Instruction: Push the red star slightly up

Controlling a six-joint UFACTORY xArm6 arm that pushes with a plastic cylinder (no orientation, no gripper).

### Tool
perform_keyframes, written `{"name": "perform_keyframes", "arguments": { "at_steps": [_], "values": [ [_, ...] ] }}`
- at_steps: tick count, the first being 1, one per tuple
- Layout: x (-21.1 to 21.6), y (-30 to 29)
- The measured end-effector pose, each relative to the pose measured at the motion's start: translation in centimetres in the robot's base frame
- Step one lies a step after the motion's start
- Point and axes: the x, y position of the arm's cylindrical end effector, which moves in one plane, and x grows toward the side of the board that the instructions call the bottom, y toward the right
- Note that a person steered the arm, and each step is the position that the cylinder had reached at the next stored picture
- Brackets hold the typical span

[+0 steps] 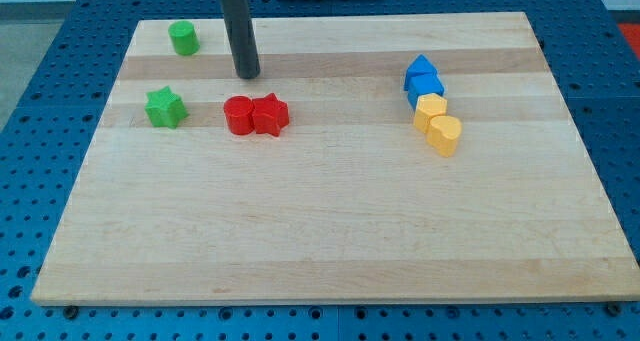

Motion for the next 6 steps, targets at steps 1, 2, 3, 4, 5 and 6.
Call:
{"name": "perform_keyframes", "arguments": {
  "at_steps": [1,2,3,4,5,6],
  "values": [
    [4.7,-0.6],
    [9.3,-0.8],
    [12.3,-0.5],
    [11.6,0.4],
    [9.8,1.7],
    [8.3,3.5]
  ]
}}
